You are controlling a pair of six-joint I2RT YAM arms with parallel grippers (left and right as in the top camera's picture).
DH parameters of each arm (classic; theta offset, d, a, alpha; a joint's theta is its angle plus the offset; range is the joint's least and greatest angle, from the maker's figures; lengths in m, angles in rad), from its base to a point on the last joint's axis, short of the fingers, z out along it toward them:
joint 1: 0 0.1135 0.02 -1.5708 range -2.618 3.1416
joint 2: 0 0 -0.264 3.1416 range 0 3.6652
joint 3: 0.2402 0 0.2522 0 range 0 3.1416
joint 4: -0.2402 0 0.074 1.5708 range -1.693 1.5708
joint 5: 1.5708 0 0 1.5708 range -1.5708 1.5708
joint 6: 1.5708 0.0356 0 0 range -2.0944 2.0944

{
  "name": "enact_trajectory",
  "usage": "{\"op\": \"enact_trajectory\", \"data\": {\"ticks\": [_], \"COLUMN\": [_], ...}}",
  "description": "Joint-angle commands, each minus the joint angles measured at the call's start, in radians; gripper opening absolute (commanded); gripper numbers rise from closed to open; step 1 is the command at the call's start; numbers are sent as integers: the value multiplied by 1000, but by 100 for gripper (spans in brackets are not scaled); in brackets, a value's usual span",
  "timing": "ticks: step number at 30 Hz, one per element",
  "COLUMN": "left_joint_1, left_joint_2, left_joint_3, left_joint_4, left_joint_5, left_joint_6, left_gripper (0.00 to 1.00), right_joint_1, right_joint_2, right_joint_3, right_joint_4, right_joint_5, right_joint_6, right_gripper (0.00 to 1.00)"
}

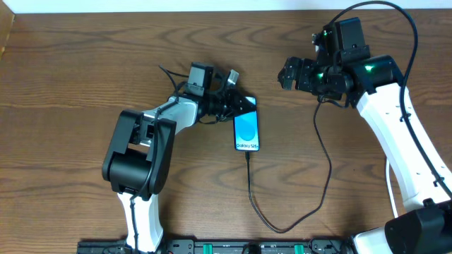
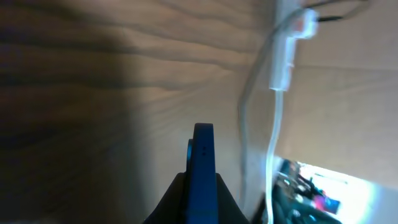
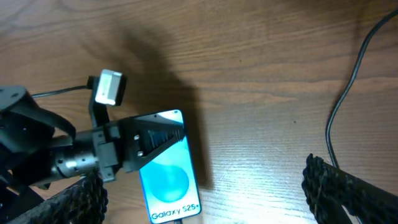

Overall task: Plug charger to phone and switch on socket
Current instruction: 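Lower the phone flat onto the table center with the left gripper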

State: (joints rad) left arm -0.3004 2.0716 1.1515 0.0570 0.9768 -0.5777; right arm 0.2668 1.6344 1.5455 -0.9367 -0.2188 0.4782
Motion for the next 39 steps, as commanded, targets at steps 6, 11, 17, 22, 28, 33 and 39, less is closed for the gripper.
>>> {"op": "enact_trajectory", "data": {"ticks": [6,11,17,22,28,33,39], "left_joint_1": [-35,-43,-43,-43,-43,-43,-43], "left_joint_2": [1,1,1,1,1,1,1], "left_joint_3": [8,8,8,8,8,8,8], "left_joint_4": [-109,-109,-110,-110,-110,-171,-262], "left_joint_5": [-212,-212,-212,-212,-213,-321,-455], "left_joint_6": [48,47,47,47,47,47,47], "left_gripper": [7,8,9,34,43,59,72], "right_joint_1": [2,2,2,2,2,2,2], "right_joint_2": [-13,-13,-13,-13,-13,-13,-13], "right_joint_3": [10,10,10,9,9,9,10], "right_joint_4": [-14,-19,-27,-27,-29,-29,-27], "right_joint_5": [11,11,11,11,11,11,11], "right_joint_6": [-24,-24,-24,-24,-24,-24,-24], "right_gripper": [99,99,99,99,99,99,99]}}
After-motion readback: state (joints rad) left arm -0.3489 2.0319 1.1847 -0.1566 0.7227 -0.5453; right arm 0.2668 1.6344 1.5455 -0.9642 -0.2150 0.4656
